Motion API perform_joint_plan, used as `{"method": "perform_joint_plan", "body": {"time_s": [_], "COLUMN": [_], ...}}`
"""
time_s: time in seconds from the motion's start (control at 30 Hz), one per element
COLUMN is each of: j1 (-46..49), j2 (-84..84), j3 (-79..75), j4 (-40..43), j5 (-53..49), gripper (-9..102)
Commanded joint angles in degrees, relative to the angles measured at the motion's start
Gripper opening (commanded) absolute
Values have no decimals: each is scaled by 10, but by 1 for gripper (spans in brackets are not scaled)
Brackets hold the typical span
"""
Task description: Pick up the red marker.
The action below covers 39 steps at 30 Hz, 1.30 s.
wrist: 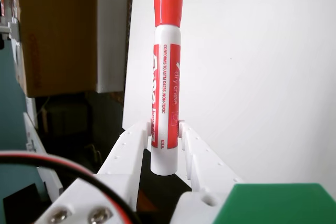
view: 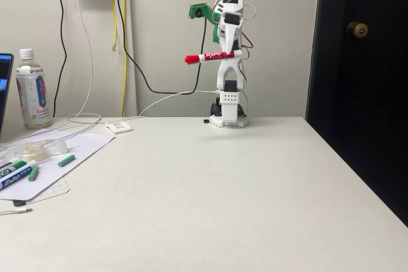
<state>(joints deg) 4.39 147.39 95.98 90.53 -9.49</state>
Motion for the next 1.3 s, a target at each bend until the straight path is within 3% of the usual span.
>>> {"method": "perform_joint_plan", "body": {"time_s": [0.0, 0.87, 1.27], "j1": [-1, -69, -68], "j2": [95, 305, 413], "j3": [113, 445, 558], "j4": [-59, -254, -285], "j5": [10, 44, 41], "gripper": [0, 0, 0]}}
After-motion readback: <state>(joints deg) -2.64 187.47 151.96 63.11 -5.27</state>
